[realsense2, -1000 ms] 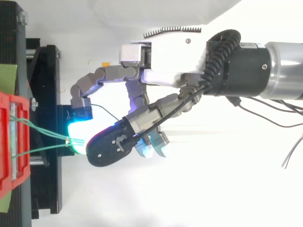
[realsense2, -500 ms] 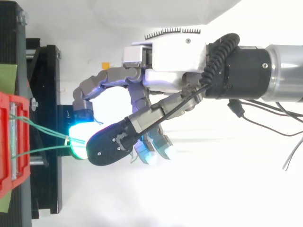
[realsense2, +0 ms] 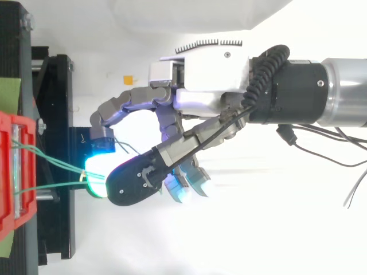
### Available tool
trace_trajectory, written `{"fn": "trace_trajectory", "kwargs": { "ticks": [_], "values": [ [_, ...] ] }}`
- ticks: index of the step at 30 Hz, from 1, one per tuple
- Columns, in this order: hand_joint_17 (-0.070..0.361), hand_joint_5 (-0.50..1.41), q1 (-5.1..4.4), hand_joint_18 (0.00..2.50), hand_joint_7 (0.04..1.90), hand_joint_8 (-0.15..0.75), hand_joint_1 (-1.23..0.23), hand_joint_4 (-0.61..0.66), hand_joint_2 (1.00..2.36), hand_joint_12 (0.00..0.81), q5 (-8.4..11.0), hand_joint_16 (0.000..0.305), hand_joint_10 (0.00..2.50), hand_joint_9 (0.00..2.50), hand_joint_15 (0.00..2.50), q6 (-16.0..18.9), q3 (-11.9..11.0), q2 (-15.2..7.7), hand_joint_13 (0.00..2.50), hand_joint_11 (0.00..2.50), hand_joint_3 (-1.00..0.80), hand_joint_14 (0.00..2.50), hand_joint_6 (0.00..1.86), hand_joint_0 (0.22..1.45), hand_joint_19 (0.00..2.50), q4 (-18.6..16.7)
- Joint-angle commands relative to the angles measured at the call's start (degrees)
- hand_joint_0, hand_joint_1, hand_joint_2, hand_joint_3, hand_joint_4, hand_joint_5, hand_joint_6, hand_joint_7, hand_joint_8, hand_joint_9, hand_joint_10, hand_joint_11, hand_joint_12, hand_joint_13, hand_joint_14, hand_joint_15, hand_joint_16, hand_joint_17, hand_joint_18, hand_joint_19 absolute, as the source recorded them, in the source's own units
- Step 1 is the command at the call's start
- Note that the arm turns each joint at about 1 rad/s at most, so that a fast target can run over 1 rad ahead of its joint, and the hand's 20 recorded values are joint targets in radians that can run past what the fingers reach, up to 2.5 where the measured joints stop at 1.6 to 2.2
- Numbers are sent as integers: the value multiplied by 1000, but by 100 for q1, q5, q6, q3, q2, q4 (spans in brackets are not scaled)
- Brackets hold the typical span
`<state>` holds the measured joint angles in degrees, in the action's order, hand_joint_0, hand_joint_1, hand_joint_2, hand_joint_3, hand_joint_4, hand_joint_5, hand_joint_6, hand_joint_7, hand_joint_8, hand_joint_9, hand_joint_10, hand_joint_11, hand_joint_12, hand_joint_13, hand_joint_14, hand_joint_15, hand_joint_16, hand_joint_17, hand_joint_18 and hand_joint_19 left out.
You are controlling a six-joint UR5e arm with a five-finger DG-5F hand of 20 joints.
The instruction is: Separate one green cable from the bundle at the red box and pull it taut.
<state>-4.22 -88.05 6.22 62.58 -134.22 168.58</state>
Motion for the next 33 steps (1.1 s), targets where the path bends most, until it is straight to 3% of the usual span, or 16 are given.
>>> {"fn": "trace_trajectory", "kwargs": {
  "ticks": [1,6,9,13,15,33],
  "values": [
    [149,144,0,1582,1252,290,-780,34,1022,464,-90,66,11,1943,645,-24,0,1,1533,316,-148,17,505,752,460,105],
    [147,144,0,1587,1256,289,-781,40,1023,465,-486,65,11,1945,655,-103,0,62,1533,322,-148,18,505,752,467,325],
    [147,144,26,1587,1253,283,-778,38,1023,463,-547,65,11,1945,651,-252,0,150,1533,322,-147,18,504,752,467,509],
    [146,144,88,1581,1252,289,-778,38,1023,465,-573,65,11,1943,655,-569,0,238,1530,321,-143,19,505,751,468,1002],
    [146,144,97,1579,1259,289,-776,38,1022,462,-573,65,12,1940,649,-613,0,273,1531,320,-151,19,505,753,461,1081],
    [144,142,114,1553,1275,290,-790,33,1021,463,-573,64,12,1930,648,-595,0,273,1521,322,-162,19,504,745,461,1072]
  ]
}}
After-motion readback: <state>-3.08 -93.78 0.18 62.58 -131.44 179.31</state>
